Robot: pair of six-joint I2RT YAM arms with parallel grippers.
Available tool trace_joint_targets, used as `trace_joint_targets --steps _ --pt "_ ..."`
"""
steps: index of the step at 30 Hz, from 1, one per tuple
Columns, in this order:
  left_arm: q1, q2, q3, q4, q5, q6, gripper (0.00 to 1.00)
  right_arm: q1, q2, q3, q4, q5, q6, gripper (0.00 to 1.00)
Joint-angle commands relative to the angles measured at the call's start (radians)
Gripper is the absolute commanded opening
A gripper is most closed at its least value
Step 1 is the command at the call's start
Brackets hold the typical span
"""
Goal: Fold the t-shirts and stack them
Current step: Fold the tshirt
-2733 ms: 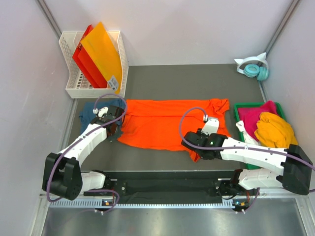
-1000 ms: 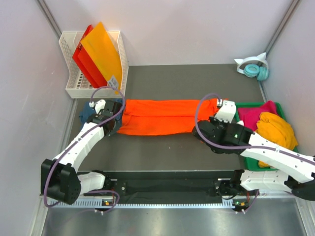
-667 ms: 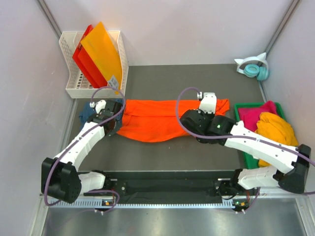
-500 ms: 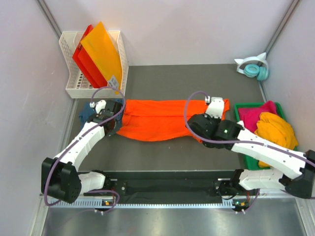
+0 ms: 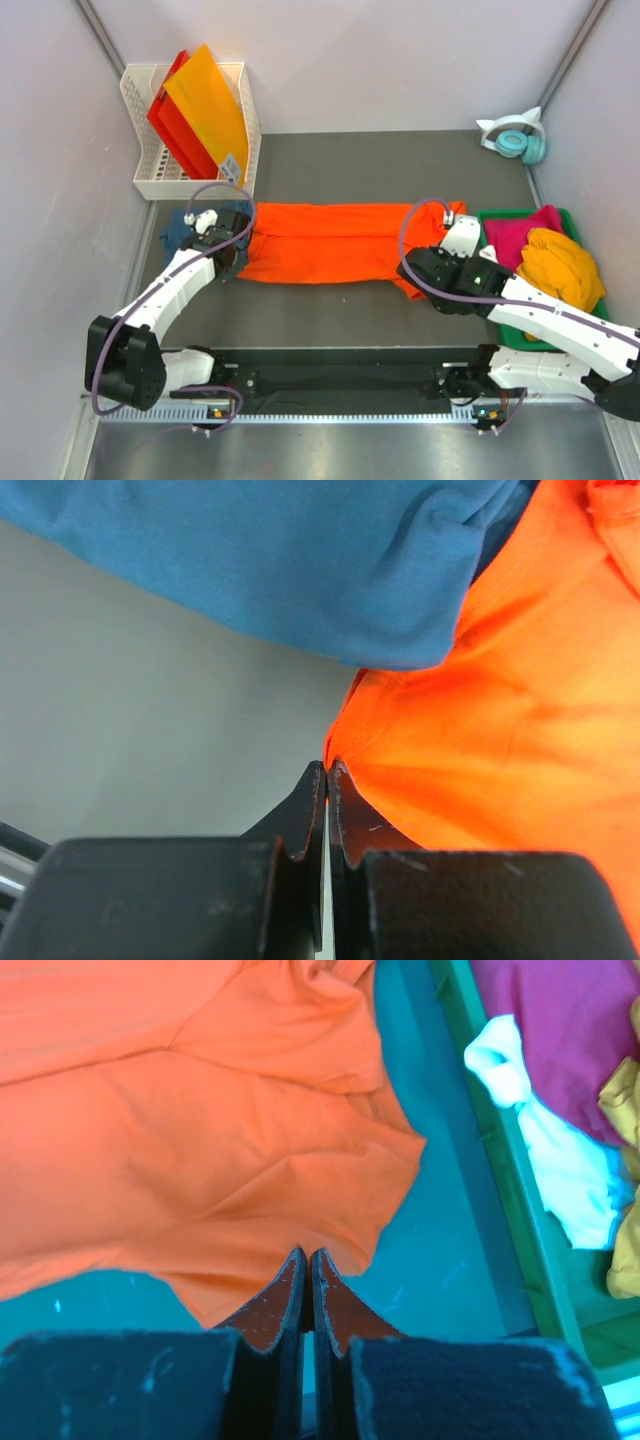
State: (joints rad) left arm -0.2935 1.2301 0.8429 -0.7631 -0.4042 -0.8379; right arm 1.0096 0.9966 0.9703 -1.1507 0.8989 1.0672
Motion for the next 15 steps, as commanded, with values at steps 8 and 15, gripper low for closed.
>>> trace_joint_targets --steps 8,15 --pt "0.001 0.133 0.166 0.054 -0.103 0.071 0.00 -0.314 0.115 0.125 0.334 -0.067 -0.407 0.00" --pt "-0.001 0.287 0.292 0.084 -0.137 0.069 0.00 -0.417 0.255 0.192 0.469 -0.138 -0.506 0.00"
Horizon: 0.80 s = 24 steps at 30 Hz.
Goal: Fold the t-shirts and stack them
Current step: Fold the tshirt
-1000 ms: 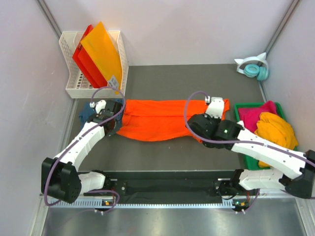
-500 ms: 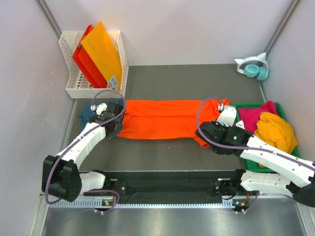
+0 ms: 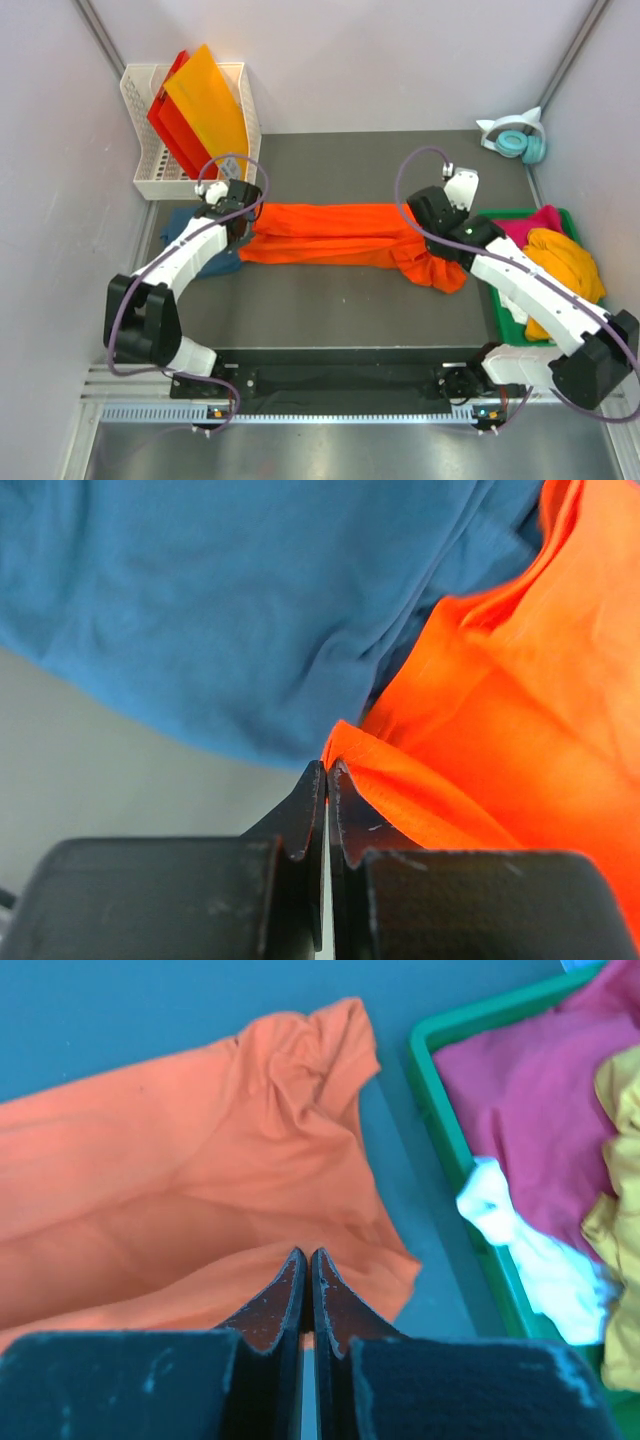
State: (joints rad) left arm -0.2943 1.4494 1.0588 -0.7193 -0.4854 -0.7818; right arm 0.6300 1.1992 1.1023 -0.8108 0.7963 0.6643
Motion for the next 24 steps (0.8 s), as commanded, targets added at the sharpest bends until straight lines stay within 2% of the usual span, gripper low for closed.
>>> trace_joint_targets --steps 1,10,24 --pt "0.000 0.086 0.089 0.044 -0.058 0.009 0.00 -0.052 0.066 0.065 0.139 -0.040 -0.109 0.00" --pt "0.000 0.267 0.219 0.052 -0.084 0.001 0.00 -0.107 0.190 0.088 0.214 -0.089 -0.155 0.00" --pt "0.000 0.433 0.400 0.037 -0.101 0.004 0.00 -0.223 0.260 0.100 0.274 -0.128 -0.189 0.00"
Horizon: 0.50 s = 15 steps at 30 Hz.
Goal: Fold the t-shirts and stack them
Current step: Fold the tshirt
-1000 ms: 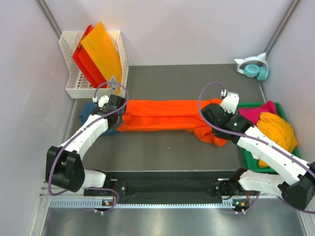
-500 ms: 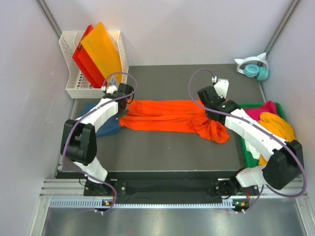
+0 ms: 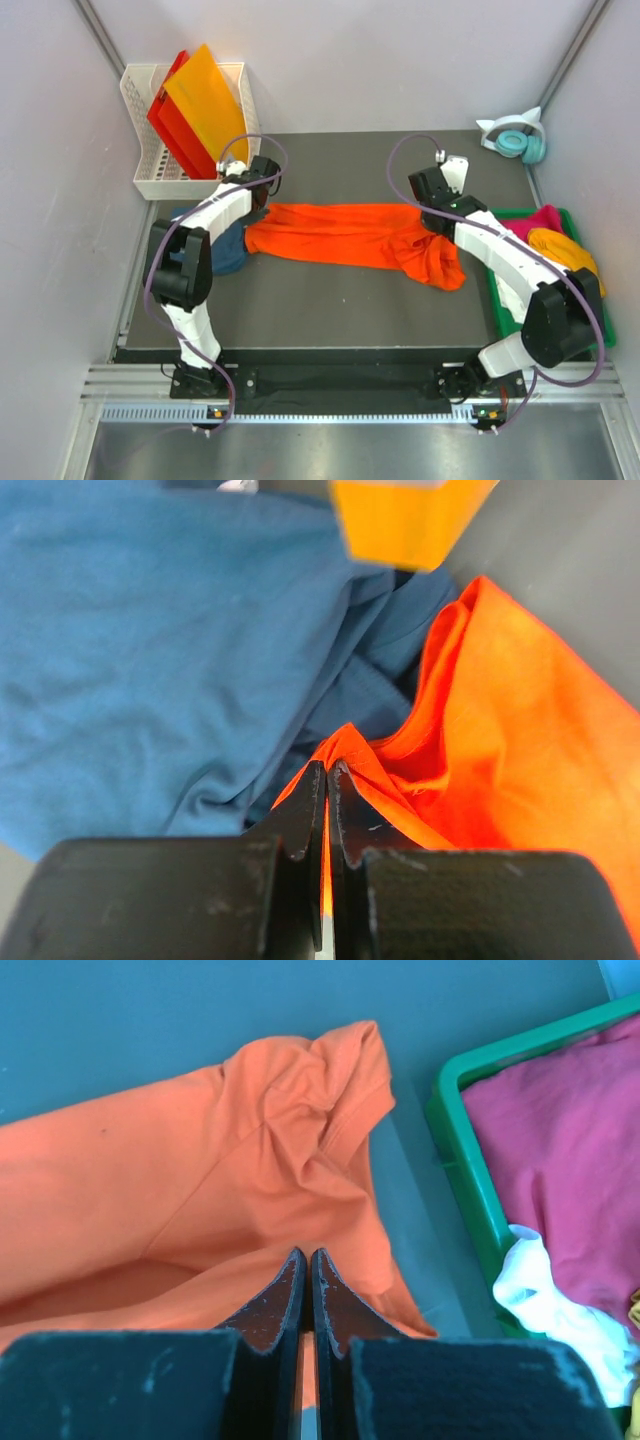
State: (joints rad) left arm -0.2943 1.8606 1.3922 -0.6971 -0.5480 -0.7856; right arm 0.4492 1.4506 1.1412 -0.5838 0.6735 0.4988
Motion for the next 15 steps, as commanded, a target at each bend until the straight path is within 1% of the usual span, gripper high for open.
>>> trace_joint_targets --steps 1,5,12,15 --pt "0.000 0.032 0.082 0.010 -0.043 0.009 0.00 -0.049 0.017 0.068 0.048 -0.006 -0.032 0.00" --pt "0.000 0.040 0.084 0.007 -0.056 0.014 0.00 -0.063 0.056 0.112 0.056 -0.005 -0.049 0.00" --pt "0.000 0.049 0.070 0.010 -0.061 0.014 0.00 -0.073 0.143 0.241 0.047 0.005 -0.074 0.00" --pt "0.000 0.055 0.079 0.011 -0.067 0.019 0.00 -0.073 0.165 0.249 0.033 0.000 -0.065 0.00"
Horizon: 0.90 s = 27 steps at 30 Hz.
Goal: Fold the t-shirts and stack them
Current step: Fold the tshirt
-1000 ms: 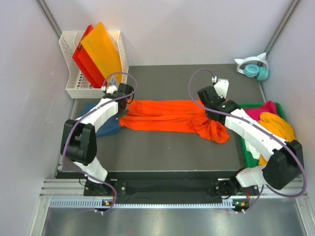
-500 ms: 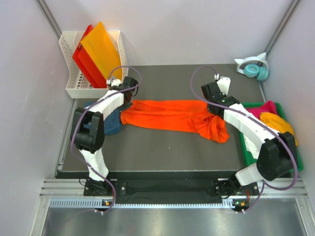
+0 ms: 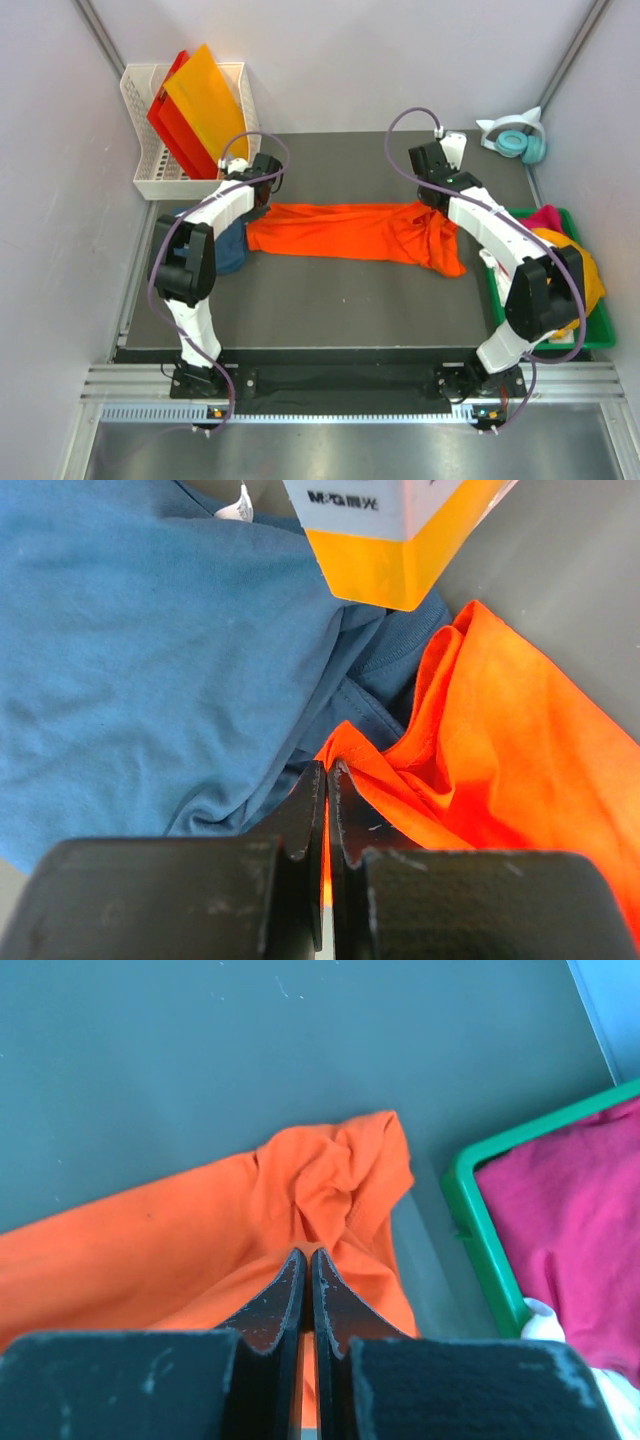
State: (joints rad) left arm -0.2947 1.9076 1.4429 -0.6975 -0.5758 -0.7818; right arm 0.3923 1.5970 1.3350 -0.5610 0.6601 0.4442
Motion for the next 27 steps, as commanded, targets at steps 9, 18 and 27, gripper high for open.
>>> trace_joint_targets --steps 9,18,27 --pt "0.000 0.025 0.080 0.000 -0.024 0.010 0.00 -0.055 -0.092 -0.121 0.013 0.046 0.007 0.00" --pt "0.000 0.028 0.074 -0.008 -0.012 0.006 0.00 -0.115 -0.186 -0.260 -0.062 0.042 0.085 0.00" --pt "-0.001 -0.079 -0.055 0.012 -0.003 -0.008 0.00 -0.136 -0.360 -0.387 -0.071 0.026 0.133 0.00"
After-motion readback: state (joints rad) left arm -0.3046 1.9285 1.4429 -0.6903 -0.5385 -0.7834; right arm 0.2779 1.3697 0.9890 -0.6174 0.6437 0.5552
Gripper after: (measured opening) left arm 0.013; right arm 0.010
